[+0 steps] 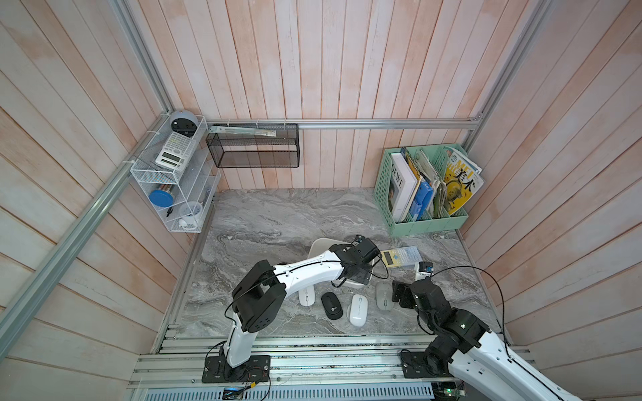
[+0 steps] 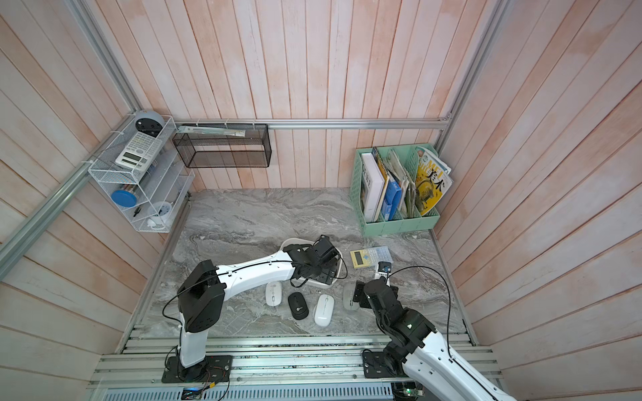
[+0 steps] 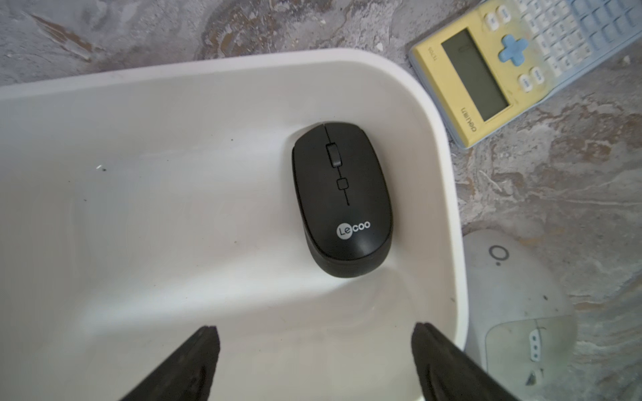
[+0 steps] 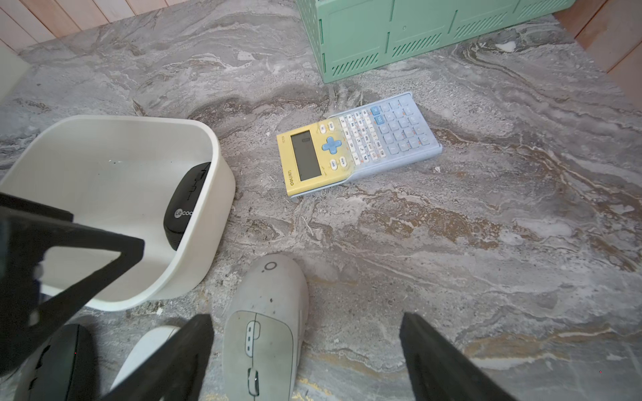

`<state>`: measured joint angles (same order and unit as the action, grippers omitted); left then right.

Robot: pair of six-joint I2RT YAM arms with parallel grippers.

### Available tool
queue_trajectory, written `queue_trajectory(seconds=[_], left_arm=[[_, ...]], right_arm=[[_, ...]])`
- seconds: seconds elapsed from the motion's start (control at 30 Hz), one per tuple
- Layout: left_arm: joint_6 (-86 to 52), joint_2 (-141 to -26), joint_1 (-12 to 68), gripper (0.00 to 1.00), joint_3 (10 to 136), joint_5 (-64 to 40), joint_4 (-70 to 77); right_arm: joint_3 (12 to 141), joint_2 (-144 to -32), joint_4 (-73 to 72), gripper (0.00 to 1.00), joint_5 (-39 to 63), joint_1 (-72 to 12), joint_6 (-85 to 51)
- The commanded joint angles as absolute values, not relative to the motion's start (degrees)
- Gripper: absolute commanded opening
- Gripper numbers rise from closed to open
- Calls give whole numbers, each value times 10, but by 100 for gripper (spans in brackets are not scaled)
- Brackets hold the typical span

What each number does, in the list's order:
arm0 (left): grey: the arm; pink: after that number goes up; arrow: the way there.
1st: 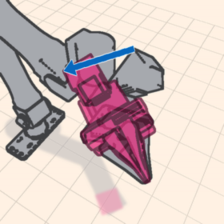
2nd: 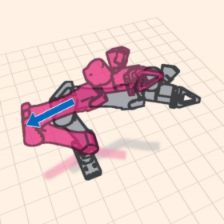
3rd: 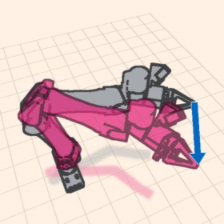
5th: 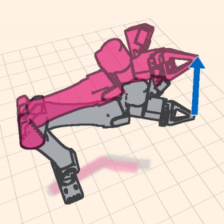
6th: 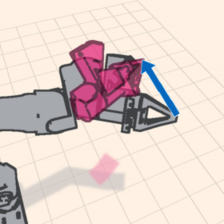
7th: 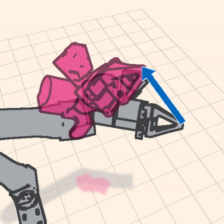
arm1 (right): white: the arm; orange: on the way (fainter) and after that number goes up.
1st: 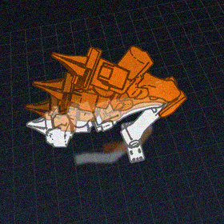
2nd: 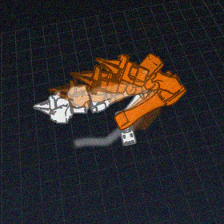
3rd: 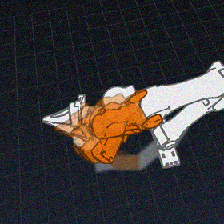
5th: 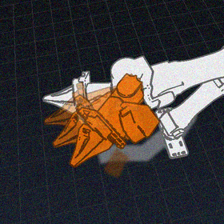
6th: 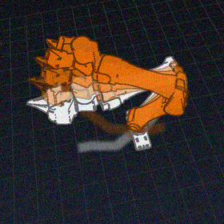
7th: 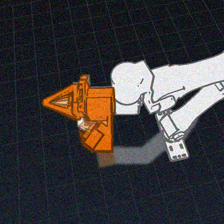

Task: Take out the mouse from the storage box
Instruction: Pick up the mouse from the storage box.

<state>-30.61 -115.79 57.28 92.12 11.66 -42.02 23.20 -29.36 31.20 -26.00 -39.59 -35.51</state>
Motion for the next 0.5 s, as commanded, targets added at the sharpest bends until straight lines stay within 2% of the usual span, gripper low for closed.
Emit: queue_trajectory(seconds=[0.0,0.47], left_arm=[[-304,-1189,570,89,958,100,-439],[-321,-1267,570,80,1007,107,-452]], right_arm=[[224,-279,300,91,-253,-393,-345],[219,-267,296,91,-243,-394,-340]])
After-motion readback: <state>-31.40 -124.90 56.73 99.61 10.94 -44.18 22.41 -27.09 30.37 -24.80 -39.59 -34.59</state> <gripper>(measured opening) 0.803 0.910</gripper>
